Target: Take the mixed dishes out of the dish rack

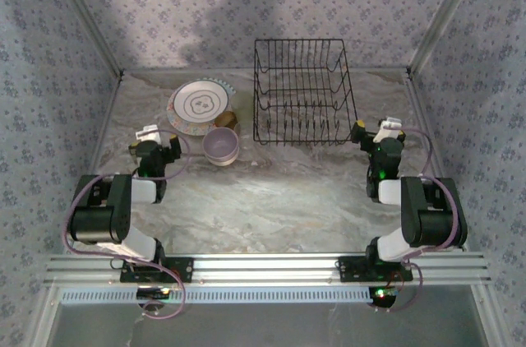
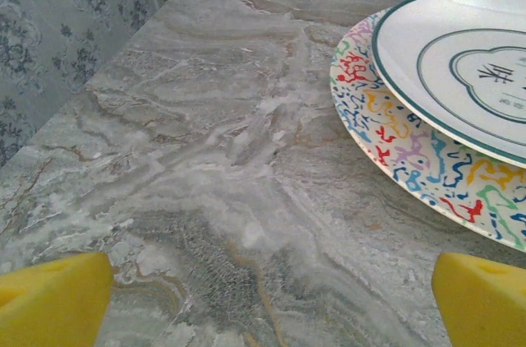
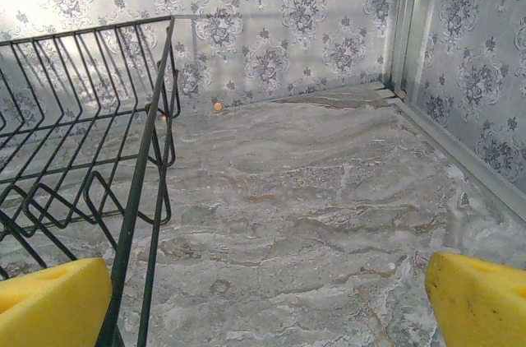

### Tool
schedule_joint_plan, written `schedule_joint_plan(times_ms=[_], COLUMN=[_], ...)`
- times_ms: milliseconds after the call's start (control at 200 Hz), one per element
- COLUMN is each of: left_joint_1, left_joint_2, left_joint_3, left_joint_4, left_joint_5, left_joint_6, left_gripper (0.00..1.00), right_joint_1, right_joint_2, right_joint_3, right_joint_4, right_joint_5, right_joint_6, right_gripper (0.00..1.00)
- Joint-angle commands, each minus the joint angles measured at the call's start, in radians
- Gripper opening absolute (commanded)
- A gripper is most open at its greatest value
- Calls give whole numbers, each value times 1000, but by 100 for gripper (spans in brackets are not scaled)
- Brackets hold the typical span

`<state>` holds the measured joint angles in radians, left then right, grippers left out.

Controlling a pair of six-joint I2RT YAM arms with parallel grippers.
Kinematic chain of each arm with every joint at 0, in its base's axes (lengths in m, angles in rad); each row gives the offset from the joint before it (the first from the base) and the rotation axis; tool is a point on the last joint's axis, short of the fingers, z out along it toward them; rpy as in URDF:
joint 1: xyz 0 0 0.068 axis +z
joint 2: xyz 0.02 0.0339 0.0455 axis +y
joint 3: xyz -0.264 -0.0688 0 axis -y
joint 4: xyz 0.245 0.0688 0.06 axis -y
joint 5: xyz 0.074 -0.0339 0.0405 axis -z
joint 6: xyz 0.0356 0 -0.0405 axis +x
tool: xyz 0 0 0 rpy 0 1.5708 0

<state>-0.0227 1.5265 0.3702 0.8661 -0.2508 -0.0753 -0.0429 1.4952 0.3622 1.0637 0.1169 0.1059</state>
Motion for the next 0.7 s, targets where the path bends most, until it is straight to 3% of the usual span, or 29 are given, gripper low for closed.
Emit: schedule_joint_plan(times_ms=[0,345,475,695], left_joint_1=[-3,-2,-2,-2], left_joint_2=[8,8,8,8], left_joint_3=[18,19,18,18], left_joint_4=[-1,-1,-2,-3], left_joint_5=[-17,-16,-15,-16], left_joint_6=[15,15,15,16], left_gripper=[99,99,99,99], right_joint_1=[11,11,11,9], right_joint_2=[43,43,46,47], right_joint_3=[-18,-13,14,14], right_joint_4=[-128,-137,-202,-201], right_joint_5=[21,17,-101,-115], right_joint_6=[-62,-63,-82,-83], right_gripper=[100,100,100,100])
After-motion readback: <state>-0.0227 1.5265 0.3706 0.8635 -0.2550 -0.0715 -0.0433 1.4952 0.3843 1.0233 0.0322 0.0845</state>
